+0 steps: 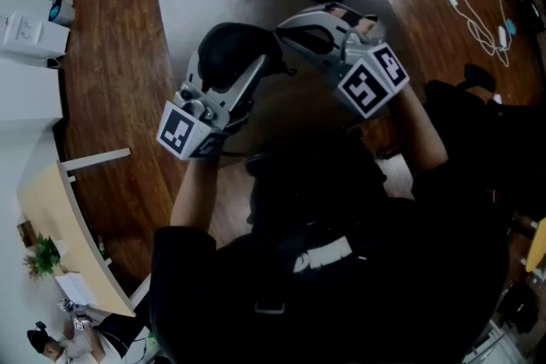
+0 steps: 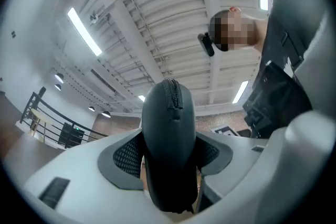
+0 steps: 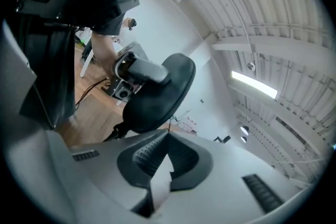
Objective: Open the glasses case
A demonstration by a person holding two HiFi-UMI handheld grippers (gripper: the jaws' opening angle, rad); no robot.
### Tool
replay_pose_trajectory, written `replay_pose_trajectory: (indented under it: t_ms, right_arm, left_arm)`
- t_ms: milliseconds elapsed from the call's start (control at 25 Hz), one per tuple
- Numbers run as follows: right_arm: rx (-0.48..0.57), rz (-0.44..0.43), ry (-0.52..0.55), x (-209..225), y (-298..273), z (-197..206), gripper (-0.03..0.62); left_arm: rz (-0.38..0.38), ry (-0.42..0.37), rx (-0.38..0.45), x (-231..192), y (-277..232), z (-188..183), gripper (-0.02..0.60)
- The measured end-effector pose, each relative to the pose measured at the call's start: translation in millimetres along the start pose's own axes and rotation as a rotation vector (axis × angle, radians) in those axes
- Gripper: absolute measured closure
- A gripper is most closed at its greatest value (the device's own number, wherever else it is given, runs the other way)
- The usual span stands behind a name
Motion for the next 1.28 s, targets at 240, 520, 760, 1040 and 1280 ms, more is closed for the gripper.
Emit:
replay_pose_trajectory:
  t_ms: [240, 520, 760, 1040, 1280]
  right_arm:
    - [0.054, -0.028, -0.116, -11, -8, 0, 0.591]
    - [0.174, -0.091, -0.269, -45, -15, -1, 0.591]
    - [0.445, -0.046, -0.775, -1, 31, 4, 0.362]
    - [0.862, -0.293, -1.048, -4, 25, -15, 0.272]
    - [0.778, -0.246, -0.975, -7, 31, -13, 0.342]
  left_arm:
    - [0.01, 0.134, 0.216, -11, 8, -39, 0.319]
    - [0.006, 0.157, 0.341, -20, 6, -65, 0.319]
    - [0.039, -0.005, 0.185, -12, 8, -45, 0.319]
    - [0.229, 0.046, 0.252, 21, 0, -41, 0.319]
    - [0.257, -0.02, 0.138, 22, -1, -33, 0.314]
Point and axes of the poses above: the fingertips, and each gripper's own axes: y backward along the fingers, x to its right, z out of its underside, the point moved 4 cm from there along y, backward along the fingers, and after that the axes turned 7 degrees about -x, right-handed, at the moved point
